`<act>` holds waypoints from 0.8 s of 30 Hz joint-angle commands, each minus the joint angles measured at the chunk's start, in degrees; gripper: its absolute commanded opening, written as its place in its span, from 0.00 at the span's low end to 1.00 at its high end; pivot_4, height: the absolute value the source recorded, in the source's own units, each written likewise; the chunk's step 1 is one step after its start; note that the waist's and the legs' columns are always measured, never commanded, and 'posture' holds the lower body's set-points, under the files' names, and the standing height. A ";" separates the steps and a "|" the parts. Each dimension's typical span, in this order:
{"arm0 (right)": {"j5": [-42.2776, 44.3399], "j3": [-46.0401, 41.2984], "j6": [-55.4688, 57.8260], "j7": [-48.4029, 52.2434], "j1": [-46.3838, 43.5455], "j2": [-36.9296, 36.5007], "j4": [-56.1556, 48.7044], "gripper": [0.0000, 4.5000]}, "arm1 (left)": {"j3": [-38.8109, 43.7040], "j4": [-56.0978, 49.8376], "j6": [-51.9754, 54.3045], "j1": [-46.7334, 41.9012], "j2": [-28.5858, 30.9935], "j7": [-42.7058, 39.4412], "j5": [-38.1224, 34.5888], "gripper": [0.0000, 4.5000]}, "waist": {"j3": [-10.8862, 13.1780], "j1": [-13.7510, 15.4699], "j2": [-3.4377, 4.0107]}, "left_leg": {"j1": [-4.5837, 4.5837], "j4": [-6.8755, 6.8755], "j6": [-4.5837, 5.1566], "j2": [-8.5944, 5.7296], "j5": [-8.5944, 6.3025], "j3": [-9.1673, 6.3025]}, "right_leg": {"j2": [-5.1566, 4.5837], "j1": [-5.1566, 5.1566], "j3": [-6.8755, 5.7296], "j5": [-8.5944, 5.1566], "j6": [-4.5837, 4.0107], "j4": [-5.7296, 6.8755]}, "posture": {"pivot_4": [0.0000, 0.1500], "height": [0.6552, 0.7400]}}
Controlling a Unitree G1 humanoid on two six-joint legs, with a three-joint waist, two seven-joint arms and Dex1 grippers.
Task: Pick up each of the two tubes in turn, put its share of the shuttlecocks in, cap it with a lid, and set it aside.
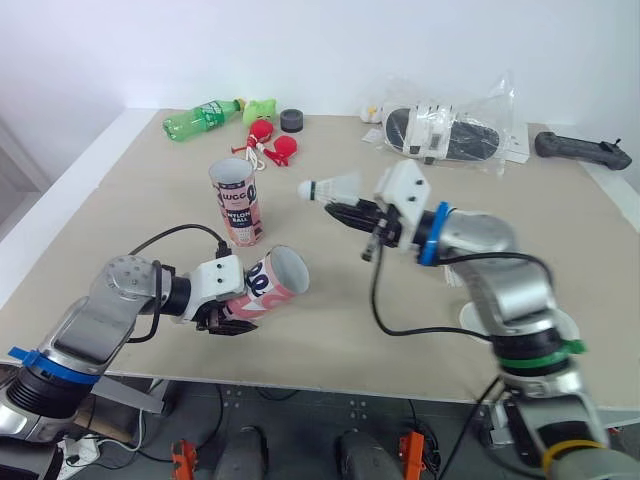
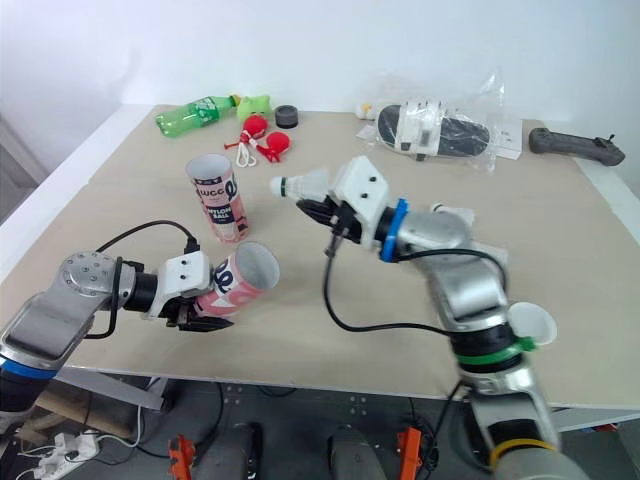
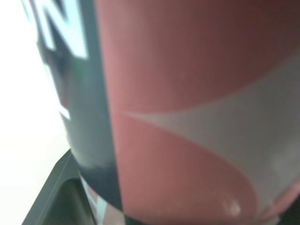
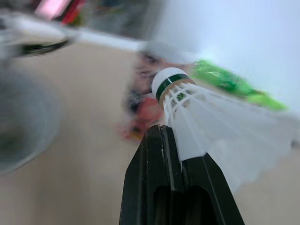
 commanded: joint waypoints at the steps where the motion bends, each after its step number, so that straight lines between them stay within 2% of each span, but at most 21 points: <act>1: 2.93 0.17 2.84 7.11 -1.14 -5.73 -7.07 0.02 | -4.39 1.98 0.85 0.90 -1.20 -0.37 0.86 0.67 | -0.02 -0.06 0.02 | 0.02 -0.01 0.00 0.01 0.00 0.03 | 0.00 -0.01 0.01 0.00 -0.01 0.00 | 1.00 1.00; 5: 1.28 3.76 4.07 8.51 -1.69 -7.89 -10.94 0.02 | -4.67 2.28 1.05 0.39 -1.45 -0.53 0.97 0.67 | -0.03 -0.04 0.03 | 0.04 0.04 0.00 -0.01 0.00 0.09 | -0.07 -0.25 0.02 0.00 0.00 -0.01 | 1.00 1.00; 16: -6.47 13.27 4.70 4.70 -5.99 -1.84 -12.10 0.02 | -7.04 2.55 3.01 -2.80 -0.86 -2.54 2.07 0.67 | -0.03 0.04 0.02 | -0.05 0.04 0.00 -0.19 0.00 0.27 | -0.43 -0.31 -0.08 -0.05 0.12 -0.06 | 1.00 1.00; 19: -6.91 13.67 5.27 4.79 -6.57 -1.00 -12.11 0.24 | -7.73 2.69 3.29 -3.55 -0.80 -3.02 2.43 0.67 | -0.03 0.21 0.00 | -0.06 0.03 0.00 -0.19 0.00 0.22 | -0.43 -0.29 -0.15 -0.05 0.12 -0.06 | 1.00 1.00; 21: -6.83 13.60 5.64 4.86 -6.59 -0.70 -12.42 0.44 | -7.96 2.83 3.31 -3.86 -0.80 -3.13 2.50 0.67 | -0.03 0.24 0.01 | -0.06 0.04 0.00 -0.20 0.00 0.23 | -0.45 -0.28 -0.15 -0.06 0.13 -0.06 | 1.00 1.00; 22: -6.77 13.56 5.81 4.86 -6.58 -0.61 -12.56 0.50 | -8.00 2.92 3.28 -3.96 -0.83 -3.18 2.54 0.67 | -0.03 0.24 0.00 | -0.06 0.04 0.00 -0.21 0.00 0.24 | -0.46 -0.28 -0.15 -0.06 0.13 -0.06 | 1.00 1.00; 24: -6.04 12.78 6.71 4.71 -6.41 -0.62 -13.29 0.76 | -8.06 3.19 3.15 -4.18 -0.91 -3.35 2.63 0.67 | -0.03 0.24 0.01 | -0.05 0.04 0.00 -0.20 0.00 0.24 | -0.46 -0.28 -0.15 -0.05 0.13 -0.06 | 1.00 1.00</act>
